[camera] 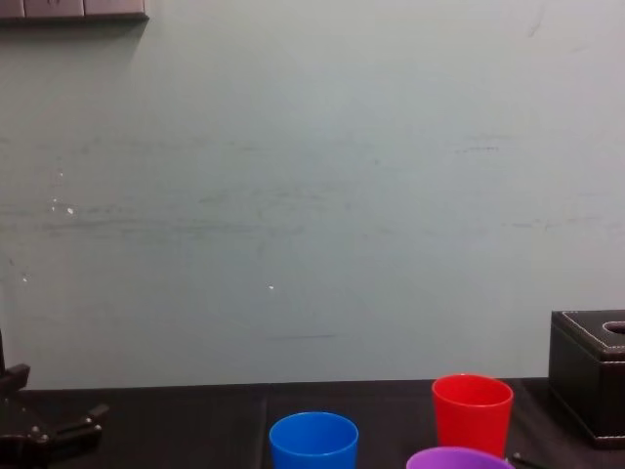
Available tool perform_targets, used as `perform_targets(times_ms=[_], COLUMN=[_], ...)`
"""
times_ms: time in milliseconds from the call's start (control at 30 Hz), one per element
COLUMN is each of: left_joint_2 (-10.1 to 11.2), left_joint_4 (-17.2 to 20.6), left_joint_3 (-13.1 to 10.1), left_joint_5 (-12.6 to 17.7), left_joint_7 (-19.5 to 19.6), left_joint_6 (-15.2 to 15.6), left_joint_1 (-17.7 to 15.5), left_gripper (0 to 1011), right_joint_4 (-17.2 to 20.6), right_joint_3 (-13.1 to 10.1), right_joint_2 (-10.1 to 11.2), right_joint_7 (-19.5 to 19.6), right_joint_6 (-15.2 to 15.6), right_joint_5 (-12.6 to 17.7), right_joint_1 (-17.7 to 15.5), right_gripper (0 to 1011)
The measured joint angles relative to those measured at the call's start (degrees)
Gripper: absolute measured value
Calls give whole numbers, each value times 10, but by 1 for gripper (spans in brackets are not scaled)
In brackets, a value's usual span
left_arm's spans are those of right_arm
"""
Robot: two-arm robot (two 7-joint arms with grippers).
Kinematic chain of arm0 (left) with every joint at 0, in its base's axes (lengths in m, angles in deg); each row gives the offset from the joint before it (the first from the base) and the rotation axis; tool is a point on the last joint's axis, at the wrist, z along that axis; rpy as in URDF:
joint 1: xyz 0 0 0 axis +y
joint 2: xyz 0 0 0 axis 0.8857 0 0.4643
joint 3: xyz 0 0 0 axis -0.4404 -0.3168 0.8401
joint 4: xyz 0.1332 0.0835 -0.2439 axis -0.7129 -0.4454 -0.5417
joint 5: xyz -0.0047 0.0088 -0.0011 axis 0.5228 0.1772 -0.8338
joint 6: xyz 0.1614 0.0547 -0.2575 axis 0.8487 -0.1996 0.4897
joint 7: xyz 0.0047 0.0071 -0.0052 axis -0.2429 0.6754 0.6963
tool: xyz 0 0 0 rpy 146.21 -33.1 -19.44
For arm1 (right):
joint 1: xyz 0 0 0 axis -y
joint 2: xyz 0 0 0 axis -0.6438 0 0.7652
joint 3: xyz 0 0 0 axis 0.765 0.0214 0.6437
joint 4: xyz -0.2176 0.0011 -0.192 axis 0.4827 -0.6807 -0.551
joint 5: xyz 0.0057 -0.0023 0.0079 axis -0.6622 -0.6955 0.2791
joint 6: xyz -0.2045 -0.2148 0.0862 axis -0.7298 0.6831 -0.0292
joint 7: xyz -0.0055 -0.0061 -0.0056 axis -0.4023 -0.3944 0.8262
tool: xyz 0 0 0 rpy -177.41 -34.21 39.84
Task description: Stack the three plastic cups sequentially using one hand.
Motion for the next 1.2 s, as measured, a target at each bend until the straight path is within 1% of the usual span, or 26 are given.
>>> perform_targets(times_ms=[33,133,167,200,233,267,300,467,533,633,800,833,933,1033,1200], left_joint_2=[0,0,0,0,0,0,0,0,0,0,0,0,0,0,0], left_joint_4=[0,0,0,0,0,0,0,0,0,0,0,0,0,0,0], left_joint_3=[0,0,0,0,0,0,0,0,0,0,0,0,0,0,0], left_joint_5=[0,0,0,0,0,0,0,0,0,0,0,0,0,0,0], left_joint_7=[0,0,0,0,0,0,0,0,0,0,0,0,0,0,0], left_joint_6=[0,0,0,0,0,0,0,0,0,0,0,0,0,0,0], left_joint_1=[0,0,0,0,0,0,0,0,0,0,0,0,0,0,0], left_gripper=[1005,1005,1005,1005,1005,1005,1005,1005,1004,1005,1005,1005,1005,1005,1004], right_joint_4=[14,34,48,55,70,70,82,108,115,117,107,100,89,69,44], right_joint_3=[-3,-8,-12,-14,-19,-19,-26,-40,-46,-52,-57,-57,-56,-54,-48], right_joint_2=[4,9,13,15,18,18,21,27,29,29,25,23,20,14,6], right_joint_7=[0,0,-1,-1,-3,-3,-5,-9,-9,-4,4,8,13,18,22], right_joint_6=[15,35,47,53,65,65,77,103,114,127,142,146,151,159,162], right_joint_5=[-2,-2,-2,-1,4,4,12,33,41,49,58,59,59,58,56], right_joint_1=[-1,-3,-4,-4,-3,-3,-2,9,18,34,60,69,84,104,125], right_gripper=[744,743,743,744,743,744,743,744,744,744,744,744,743,744,744])
